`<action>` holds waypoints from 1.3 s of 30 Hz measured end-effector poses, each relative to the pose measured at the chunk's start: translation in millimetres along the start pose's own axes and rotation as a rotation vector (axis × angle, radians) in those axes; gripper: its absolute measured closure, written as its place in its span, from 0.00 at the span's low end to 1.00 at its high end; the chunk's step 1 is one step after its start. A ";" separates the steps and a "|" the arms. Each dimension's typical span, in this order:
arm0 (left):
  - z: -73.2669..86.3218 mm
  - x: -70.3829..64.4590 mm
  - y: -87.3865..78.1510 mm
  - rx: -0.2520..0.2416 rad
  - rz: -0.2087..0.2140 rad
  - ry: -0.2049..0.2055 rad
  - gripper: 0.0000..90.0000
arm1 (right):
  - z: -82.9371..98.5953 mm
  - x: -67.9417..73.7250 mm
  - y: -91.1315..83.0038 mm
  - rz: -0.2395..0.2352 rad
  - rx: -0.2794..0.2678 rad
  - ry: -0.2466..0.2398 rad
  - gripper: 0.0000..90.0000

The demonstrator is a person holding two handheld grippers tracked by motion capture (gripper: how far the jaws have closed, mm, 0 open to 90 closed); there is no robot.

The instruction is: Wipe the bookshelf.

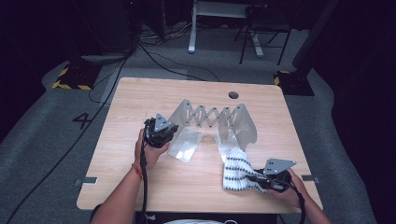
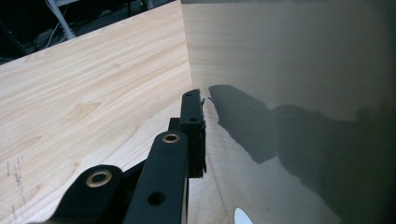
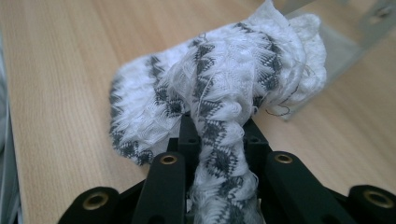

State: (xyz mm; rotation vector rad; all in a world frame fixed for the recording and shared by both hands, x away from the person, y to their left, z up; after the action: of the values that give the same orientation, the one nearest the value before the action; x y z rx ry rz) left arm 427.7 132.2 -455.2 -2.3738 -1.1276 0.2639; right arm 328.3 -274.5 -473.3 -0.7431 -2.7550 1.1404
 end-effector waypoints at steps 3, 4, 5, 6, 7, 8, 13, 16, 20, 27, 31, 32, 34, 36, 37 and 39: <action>-0.4 4.2 2.8 0.007 -0.019 -0.040 0.79 | 0.9 -7.0 -18.6 0.068 -0.080 0.032 0.85; -0.4 6.2 3.7 0.009 -0.028 -0.048 0.73 | 1.3 -9.1 -25.4 0.092 -0.110 0.041 0.85; -0.4 6.8 4.0 0.011 -0.027 -0.048 0.73 | 1.4 -11.4 -33.4 0.122 -0.146 0.053 0.85; -0.4 7.5 4.7 0.011 -0.018 -0.050 0.73 | 1.4 -12.9 -38.1 0.143 -0.170 0.058 0.85; -0.4 8.1 5.1 0.010 -0.012 -0.045 0.73 | 1.3 -14.5 -44.2 0.160 -0.206 0.068 0.85; -0.5 8.1 5.8 0.011 -0.013 -0.048 0.71 | 1.1 -15.7 -49.9 0.176 -0.240 0.073 0.85; 0.1 7.4 7.1 0.013 0.016 -0.059 0.68 | -1.6 -19.2 -73.6 0.246 -0.393 0.077 0.85; 0.2 6.2 8.2 0.023 0.017 -0.056 0.73 | -4.6 -21.3 -86.5 0.292 -0.462 0.077 0.85; -0.1 4.2 9.6 0.021 0.048 -0.045 0.86 | -8.1 -31.0 -92.0 0.368 -0.475 0.122 0.85; -0.6 4.8 9.6 0.030 0.046 -0.031 0.89 | -7.1 -63.3 -75.7 0.383 -0.430 0.238 0.85; -1.0 3.8 10.5 0.028 0.052 -0.034 0.89 | -7.0 -75.7 -56.2 0.348 -0.379 0.251 0.85; -1.2 3.7 10.7 0.031 0.054 -0.028 0.88 | -7.4 -78.9 -51.3 0.329 -0.369 0.256 0.84; -1.9 3.2 11.4 0.031 0.055 -0.023 0.88 | -8.9 -84.3 -42.0 0.312 -0.349 0.258 0.84; -2.2 2.1 12.6 0.027 0.064 -0.026 0.88 | -9.9 -89.0 -33.6 0.281 -0.350 0.270 0.84; -2.6 2.1 12.9 0.027 0.061 -0.016 0.89 | -10.8 -90.3 -29.4 0.273 -0.340 0.278 0.84; -3.2 0.6 13.9 0.028 0.069 -0.010 0.89 | -12.7 -91.9 -21.9 0.254 -0.326 0.271 0.84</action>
State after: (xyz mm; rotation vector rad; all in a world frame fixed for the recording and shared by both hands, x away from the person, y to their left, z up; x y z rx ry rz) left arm 438.6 124.1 -459.5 -2.3924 -1.0408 0.3137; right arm 403.4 -321.8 -438.4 -1.2124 -2.6923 0.5634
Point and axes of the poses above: each handheld gripper's, and its own axes: y roughly forward along the jaws, z roughly out of its underside, x roughly to its left, the point moved 1 cm from there along y, roughly forward along the jaws, and after that the axes turned 2 degrees about z, right-handed, at the moved point
